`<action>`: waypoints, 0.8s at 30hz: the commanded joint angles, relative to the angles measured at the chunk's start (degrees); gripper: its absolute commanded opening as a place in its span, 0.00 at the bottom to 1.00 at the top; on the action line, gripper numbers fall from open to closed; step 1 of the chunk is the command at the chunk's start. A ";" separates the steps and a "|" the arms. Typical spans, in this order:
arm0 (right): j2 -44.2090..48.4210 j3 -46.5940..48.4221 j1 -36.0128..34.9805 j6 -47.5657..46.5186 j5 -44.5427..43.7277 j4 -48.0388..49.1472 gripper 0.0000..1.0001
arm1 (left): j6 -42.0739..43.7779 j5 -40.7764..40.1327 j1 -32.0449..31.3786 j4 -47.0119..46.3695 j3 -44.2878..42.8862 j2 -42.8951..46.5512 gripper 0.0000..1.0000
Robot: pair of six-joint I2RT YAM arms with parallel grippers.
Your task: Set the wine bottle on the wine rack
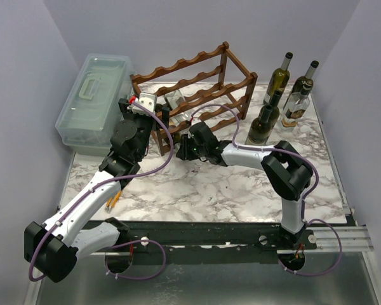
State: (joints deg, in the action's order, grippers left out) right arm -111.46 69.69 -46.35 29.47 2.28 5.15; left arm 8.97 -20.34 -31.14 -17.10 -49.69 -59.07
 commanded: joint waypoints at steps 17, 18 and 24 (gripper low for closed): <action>-5.45 -0.39 -0.15 -0.16 -0.26 3.20 0.01 | -1.07 1.62 0.33 -1.02 0.65 0.02 0.98; -5.93 0.10 -0.15 -0.25 -0.31 3.22 0.01 | -1.00 1.54 0.31 -1.01 0.65 0.02 0.98; -8.23 1.68 -0.19 -0.40 -1.00 3.34 0.01 | -1.11 1.70 0.31 -1.05 0.65 0.00 0.98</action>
State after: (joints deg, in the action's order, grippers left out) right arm -116.18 70.06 -46.39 29.23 2.09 11.07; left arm 8.60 -19.90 -31.14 -17.10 -49.69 -59.09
